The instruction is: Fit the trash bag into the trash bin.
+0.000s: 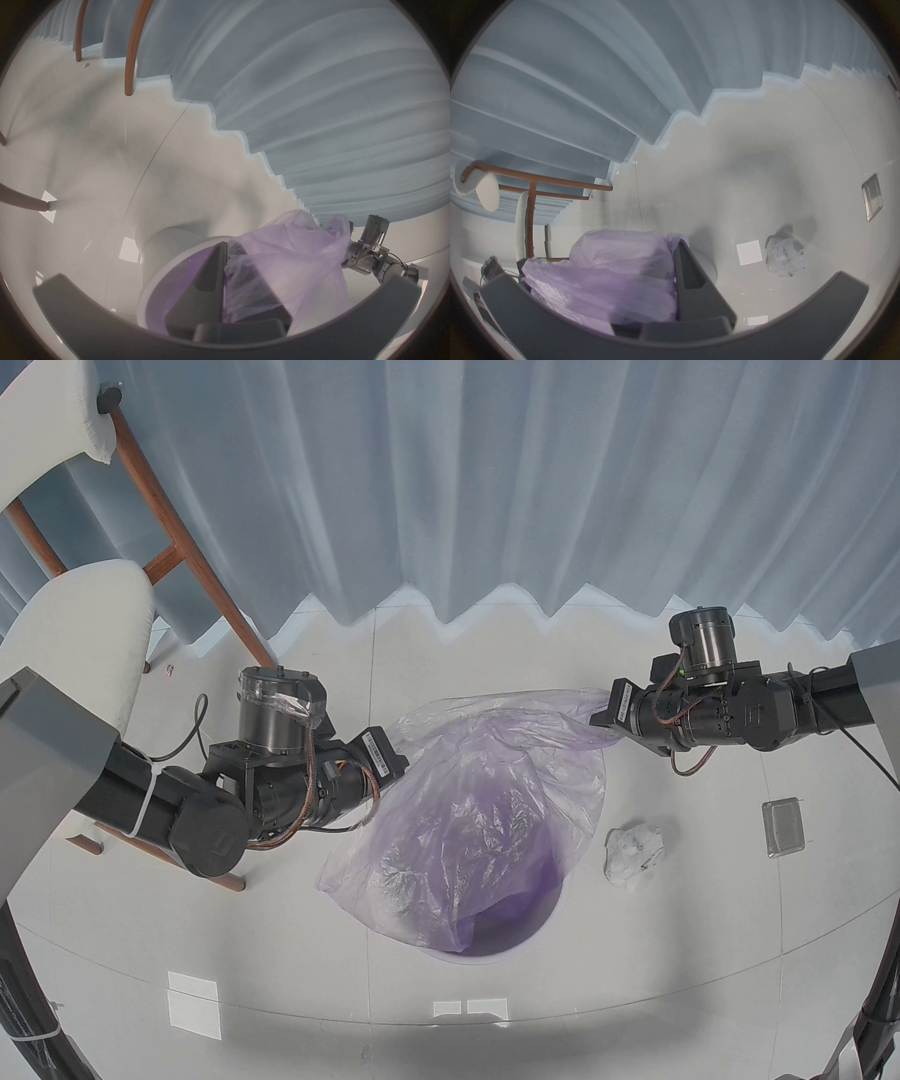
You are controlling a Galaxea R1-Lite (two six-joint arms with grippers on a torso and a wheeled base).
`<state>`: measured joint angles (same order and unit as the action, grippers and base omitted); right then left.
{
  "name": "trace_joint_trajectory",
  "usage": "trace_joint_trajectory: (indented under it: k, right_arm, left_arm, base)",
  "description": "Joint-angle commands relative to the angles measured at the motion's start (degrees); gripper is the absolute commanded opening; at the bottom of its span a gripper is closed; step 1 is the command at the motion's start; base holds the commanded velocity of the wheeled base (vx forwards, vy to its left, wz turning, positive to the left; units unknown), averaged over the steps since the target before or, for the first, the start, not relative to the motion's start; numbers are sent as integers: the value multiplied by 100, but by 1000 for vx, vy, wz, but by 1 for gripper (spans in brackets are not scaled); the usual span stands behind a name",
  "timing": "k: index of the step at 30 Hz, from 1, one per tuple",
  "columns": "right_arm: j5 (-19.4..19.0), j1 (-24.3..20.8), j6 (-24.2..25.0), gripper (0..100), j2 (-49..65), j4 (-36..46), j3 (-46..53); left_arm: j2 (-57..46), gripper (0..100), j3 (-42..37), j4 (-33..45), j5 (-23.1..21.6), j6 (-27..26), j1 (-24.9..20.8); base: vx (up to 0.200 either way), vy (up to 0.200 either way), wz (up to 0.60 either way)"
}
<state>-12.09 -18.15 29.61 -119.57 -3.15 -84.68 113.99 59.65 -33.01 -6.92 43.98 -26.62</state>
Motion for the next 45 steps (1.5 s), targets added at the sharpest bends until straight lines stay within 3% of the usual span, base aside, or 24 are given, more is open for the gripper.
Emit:
trace_joint_trajectory:
  k: [1,2,6,8,14,22,37,38,45]
  right_arm:
    - [-4,-22,238,0,-128,16,-58]
    - [-4,-57,396,100,-84,16,-58]
    - [14,-488,1451,100,487,95,162]
    - [14,-628,1697,100,742,271,285]
    - [5,-989,1750,100,997,842,346]
    - [93,-1463,1794,100,944,886,355]
    - [286,-1595,1803,100,838,868,320]
    - [330,-1630,1803,0,803,868,311]
    - [339,-1744,1970,0,865,877,496]
  left_arm:
    - [-18,0,-41,5,-2,5,-124]
    - [-26,0,-41,5,-2,5,-150]
    - [-123,0,-59,14,7,5,-229]
    - [-202,0,-76,23,16,5,-247]
    - [-448,0,-199,14,16,5,-590]
    - [-624,0,-217,14,7,40,-932]
    - [-721,0,-305,-3,7,58,-932]
    - [-730,0,-296,-12,7,58,-932]
    - [-738,0,-305,-21,33,66,-906]
  base:
    - [0,0,0]
    - [0,0,0]
    - [0,0,0]
    - [0,0,0]
    - [0,0,0]
    - [0,0,0]
    - [0,0,0]
    - [0,0,0]
    - [0,0,0]
